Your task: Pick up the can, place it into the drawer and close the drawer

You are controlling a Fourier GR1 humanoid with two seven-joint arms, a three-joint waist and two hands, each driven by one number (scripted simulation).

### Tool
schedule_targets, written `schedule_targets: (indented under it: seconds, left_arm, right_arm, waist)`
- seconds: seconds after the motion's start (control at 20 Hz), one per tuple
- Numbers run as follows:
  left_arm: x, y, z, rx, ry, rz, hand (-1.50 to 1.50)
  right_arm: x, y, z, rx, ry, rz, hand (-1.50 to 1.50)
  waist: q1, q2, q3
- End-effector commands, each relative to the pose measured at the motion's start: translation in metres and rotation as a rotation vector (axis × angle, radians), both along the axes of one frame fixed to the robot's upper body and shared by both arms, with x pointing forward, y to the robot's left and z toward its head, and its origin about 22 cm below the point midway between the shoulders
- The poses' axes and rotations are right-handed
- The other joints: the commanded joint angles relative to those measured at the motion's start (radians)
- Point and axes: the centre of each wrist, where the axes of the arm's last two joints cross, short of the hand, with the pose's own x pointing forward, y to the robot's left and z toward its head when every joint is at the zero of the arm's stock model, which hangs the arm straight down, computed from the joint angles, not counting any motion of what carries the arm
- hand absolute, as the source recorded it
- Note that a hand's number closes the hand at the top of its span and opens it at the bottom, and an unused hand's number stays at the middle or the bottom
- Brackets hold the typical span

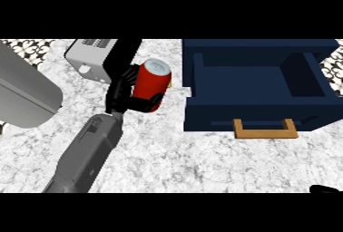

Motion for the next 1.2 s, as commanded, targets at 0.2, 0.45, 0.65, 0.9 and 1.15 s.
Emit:
schedule_targets:
  seconds: [0.2, 0.45, 0.65, 0.9, 1.15]
  left_arm:
    - [0.03, -0.046, 0.091, 0.004, -0.024, -0.079, 1.5]
    - [0.021, -0.072, 0.138, 0.014, -0.044, -0.086, 1.5]
    - [0.017, -0.108, 0.165, 0.055, -0.056, -0.088, 1.5]
    - [0.043, -0.122, 0.207, 0.082, -0.065, -0.086, 1.5]
    - [0.04, -0.149, 0.233, 0.1, -0.037, -0.118, 1.5]
  right_arm:
    - [0.011, 0.016, 0.012, 0.019, -0.013, 0.006, -1.5]
    - [-0.011, -0.005, 0.007, -0.018, -0.007, -0.017, -1.5]
    - [0.005, -0.006, 0.005, -0.001, -0.025, -0.006, -1.5]
    - [0.003, -0.002, 0.004, 0.006, -0.018, 0.009, -1.5]
    - [0.007, -0.001, 0.017, -0.016, -0.015, -0.007, -1.5]
  waist:
    - [-0.003, 0.003, -0.001]
    - [-0.003, -0.001, 0.0]
    - [-0.002, 0.001, 0.0]
    - [-0.018, 0.006, 0.0]
    - [-0.017, 0.005, 0.0]
